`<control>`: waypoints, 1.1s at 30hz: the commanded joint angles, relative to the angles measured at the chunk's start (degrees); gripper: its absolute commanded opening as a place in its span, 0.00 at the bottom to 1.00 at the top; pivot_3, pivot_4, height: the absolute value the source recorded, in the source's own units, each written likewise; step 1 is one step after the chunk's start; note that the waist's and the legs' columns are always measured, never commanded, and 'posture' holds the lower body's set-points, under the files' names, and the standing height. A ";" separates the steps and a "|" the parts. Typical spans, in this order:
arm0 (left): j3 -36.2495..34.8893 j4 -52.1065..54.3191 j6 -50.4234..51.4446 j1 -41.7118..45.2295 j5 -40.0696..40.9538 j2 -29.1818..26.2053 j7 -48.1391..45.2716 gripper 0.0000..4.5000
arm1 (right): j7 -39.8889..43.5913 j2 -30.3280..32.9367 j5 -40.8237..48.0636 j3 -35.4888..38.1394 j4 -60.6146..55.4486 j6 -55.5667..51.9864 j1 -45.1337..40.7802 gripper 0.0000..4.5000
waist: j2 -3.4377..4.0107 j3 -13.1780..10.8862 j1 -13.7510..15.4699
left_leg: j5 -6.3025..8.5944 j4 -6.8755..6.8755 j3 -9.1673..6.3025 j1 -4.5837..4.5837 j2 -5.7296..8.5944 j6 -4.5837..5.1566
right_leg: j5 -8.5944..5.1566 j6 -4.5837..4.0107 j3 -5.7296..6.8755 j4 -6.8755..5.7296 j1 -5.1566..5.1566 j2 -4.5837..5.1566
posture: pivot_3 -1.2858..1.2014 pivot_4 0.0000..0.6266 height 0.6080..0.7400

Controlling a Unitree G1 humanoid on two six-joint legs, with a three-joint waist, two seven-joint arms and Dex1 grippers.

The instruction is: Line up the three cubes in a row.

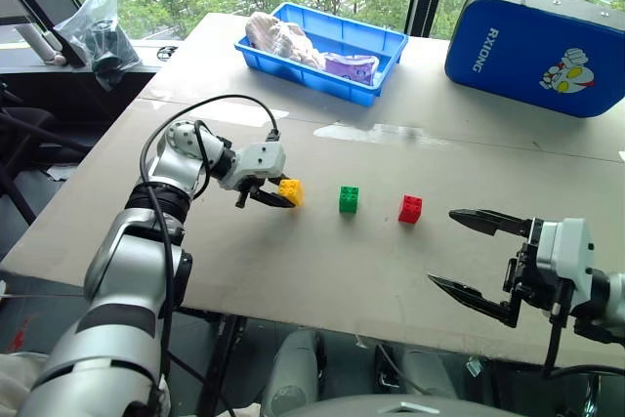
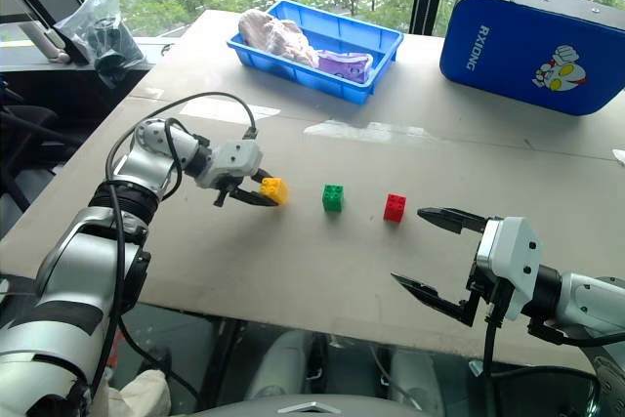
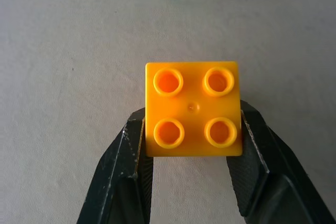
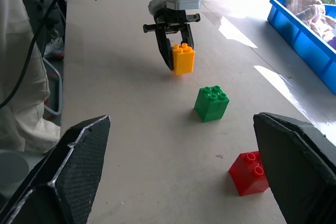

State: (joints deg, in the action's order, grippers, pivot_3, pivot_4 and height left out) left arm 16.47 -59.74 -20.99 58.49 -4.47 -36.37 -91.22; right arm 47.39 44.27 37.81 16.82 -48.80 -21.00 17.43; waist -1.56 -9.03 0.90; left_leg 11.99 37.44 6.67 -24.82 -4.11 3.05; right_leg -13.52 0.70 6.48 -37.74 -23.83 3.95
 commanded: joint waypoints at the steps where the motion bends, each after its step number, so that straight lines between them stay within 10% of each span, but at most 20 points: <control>1: -0.24 -1.75 -1.75 2.19 -1.03 0.44 -0.60 0.29 | -0.51 0.45 0.86 2.35 -2.13 0.17 0.29 1.00 | 0.00 0.00 -0.01 | 0.00 0.00 0.00 0.00 0.00 0.00 | 0.00 0.00 0.00 0.00 0.00 0.00 | 0.52 0.24 1.00; 11: 0.62 -5.65 -4.18 3.99 -4.88 1.82 0.84 0.29 | -1.01 0.69 1.07 2.79 -2.86 0.04 1.10 1.00 | 0.00 0.00 -0.03 | 0.00 0.00 -0.01 0.00 0.00 0.00 | 0.00 0.00 0.01 -0.01 0.00 -0.01 | 0.52 0.24 1.00; 19: -2.64 -1.68 -0.16 1.81 -0.98 0.79 -0.83 0.99 | -0.58 0.75 1.07 3.43 -2.88 0.25 2.10 1.00 | -0.01 0.00 -0.05 | 0.00 0.01 -0.02 0.01 0.00 0.00 | 0.00 0.00 0.01 -0.03 0.01 -0.01 | 0.52 0.24 1.00; 27: -16.74 45.80 36.41 -24.66 17.36 -10.18 6.06 0.99 | 2.71 0.62 0.66 5.68 1.29 2.13 3.07 1.00 | 0.01 -0.01 -1.60 | -0.01 -0.02 -0.01 0.10 -0.10 -0.03 | 0.00 -0.01 -0.42 -0.10 -0.01 -0.01 | 0.52 0.24 1.00; 33: -30.49 72.10 56.09 -46.57 25.52 -8.47 23.53 0.99 | 4.97 1.65 -0.16 9.13 5.39 1.85 5.02 1.00 | 0.07 0.03 -0.72 | 0.00 -0.01 -0.09 0.16 -0.08 -0.03 | -0.13 -0.13 -0.36 -0.02 0.09 0.20 | 0.52 0.24 1.00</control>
State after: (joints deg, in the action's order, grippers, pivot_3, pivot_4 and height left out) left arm -10.03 6.50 31.03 13.65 18.34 -45.24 -71.79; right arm 51.36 45.27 37.92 23.30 -43.81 -19.69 21.67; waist -1.49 -9.00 0.18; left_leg 11.99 37.43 6.58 -24.62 -4.19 3.02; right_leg -13.65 0.56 6.10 -37.75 -23.70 4.18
